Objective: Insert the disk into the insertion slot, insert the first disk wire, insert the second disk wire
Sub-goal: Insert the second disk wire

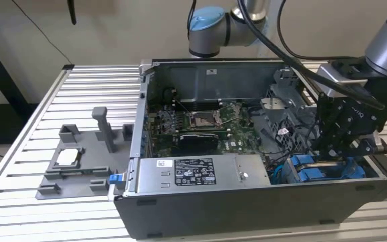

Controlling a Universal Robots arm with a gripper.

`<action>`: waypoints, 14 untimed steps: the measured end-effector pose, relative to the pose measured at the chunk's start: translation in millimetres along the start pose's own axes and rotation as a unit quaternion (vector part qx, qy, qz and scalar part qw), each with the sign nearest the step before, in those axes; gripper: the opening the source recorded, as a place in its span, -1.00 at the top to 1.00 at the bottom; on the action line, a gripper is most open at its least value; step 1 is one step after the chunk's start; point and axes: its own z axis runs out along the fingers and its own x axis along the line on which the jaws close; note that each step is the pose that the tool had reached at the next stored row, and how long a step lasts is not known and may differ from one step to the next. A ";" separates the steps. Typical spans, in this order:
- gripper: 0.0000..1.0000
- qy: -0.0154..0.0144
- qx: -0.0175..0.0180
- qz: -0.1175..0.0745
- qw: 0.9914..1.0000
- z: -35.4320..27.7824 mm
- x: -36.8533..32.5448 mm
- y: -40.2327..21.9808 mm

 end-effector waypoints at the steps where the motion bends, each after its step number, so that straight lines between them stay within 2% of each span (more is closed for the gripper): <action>1: 0.40 0.000 0.000 0.000 1.000 -2.5 -0.1 0.1; 11: 0.40 0.000 0.000 0.001 1.000 -46.6 -1.4 3.0; 12: 0.40 0.000 0.000 0.001 1.000 -49.5 -1.5 3.2; 14: 0.40 -0.001 0.000 0.001 1.000 -51.2 -1.6 3.3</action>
